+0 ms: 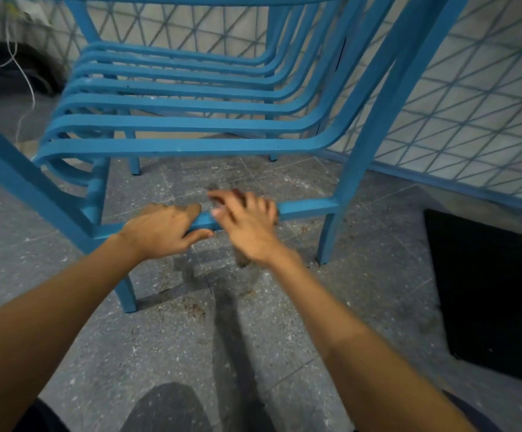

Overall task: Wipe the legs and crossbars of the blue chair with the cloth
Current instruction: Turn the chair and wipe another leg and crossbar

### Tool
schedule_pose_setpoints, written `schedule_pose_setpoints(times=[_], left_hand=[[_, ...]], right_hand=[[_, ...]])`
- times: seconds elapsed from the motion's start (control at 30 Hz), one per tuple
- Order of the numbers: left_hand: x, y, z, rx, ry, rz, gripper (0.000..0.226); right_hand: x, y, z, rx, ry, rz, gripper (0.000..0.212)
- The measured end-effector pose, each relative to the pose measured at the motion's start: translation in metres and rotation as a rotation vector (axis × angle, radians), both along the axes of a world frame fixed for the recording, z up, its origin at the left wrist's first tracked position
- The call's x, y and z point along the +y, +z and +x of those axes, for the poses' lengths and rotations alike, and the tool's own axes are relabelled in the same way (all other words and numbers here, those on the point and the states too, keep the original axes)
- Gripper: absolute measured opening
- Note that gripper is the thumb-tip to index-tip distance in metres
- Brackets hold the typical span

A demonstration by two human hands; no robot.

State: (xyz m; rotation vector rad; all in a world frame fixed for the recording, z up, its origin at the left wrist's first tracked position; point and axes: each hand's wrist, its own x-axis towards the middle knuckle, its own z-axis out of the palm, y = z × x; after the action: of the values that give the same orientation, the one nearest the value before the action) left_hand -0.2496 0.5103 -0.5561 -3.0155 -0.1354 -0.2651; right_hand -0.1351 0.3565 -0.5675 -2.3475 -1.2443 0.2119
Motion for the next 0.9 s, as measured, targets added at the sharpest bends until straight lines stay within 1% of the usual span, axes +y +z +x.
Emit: schedule_pose_setpoints(times=[0.07,0.13,0.2,0.27,0.33,0.4,0.47,0.5,0.53,0.6,0.63,0.7,0.8,0.87,0.9], left_hand=[[-0.001,0.000,-0.003,0.010,0.020,-0.009,0.083],[-0.003,0.000,-0.004,0.026,0.026,-0.010,0.085],[-0.006,0.002,-0.005,0.042,0.033,-0.019,0.082],[-0.006,0.002,-0.005,0.056,0.054,-0.022,0.076],[-0.005,0.001,-0.005,0.052,0.053,-0.018,0.079],[-0.002,-0.001,-0.005,0.033,0.039,-0.014,0.087],[-0.001,-0.002,-0.005,0.020,0.023,-0.019,0.090],[-0.001,-0.003,-0.005,0.018,0.020,-0.019,0.089],[-0.001,-0.004,-0.004,0.017,0.018,-0.018,0.089],[0.001,-0.004,-0.003,0.008,0.016,-0.029,0.089],[0.002,-0.004,-0.003,0.009,0.019,-0.037,0.089],[0.002,-0.003,-0.003,0.018,0.022,-0.042,0.089],[0.002,-0.004,-0.004,0.027,0.026,-0.051,0.087],[0.002,-0.004,-0.003,0.012,0.015,-0.060,0.086],[0.003,-0.003,-0.003,0.005,0.013,-0.059,0.086]], right_hand=[[-0.001,-0.002,-0.018,-0.090,0.061,0.092,0.047],[-0.020,-0.006,-0.007,-0.162,0.081,0.153,0.051],[-0.045,-0.013,0.016,-0.176,-0.026,0.174,0.055],[-0.069,-0.020,0.044,-0.145,-0.207,0.207,0.056],[-0.084,-0.027,0.063,-0.074,-0.313,0.285,0.055],[-0.084,-0.033,0.060,0.000,-0.393,0.445,0.050],[-0.074,-0.037,0.035,0.101,-0.499,0.592,0.047],[-0.068,-0.038,0.021,0.144,-0.512,0.626,0.049],[-0.064,-0.041,0.011,0.158,-0.481,0.633,0.052],[-0.064,-0.044,0.009,0.128,-0.406,0.615,0.053],[-0.066,-0.045,0.015,0.125,-0.406,0.620,0.053],[-0.074,-0.043,0.028,0.149,-0.506,0.680,0.051],[-0.076,-0.041,0.037,0.120,-0.632,0.797,0.044],[-0.066,-0.040,0.025,0.101,-0.647,0.787,0.040],[-0.057,-0.041,0.016,0.101,-0.601,0.761,0.039]])
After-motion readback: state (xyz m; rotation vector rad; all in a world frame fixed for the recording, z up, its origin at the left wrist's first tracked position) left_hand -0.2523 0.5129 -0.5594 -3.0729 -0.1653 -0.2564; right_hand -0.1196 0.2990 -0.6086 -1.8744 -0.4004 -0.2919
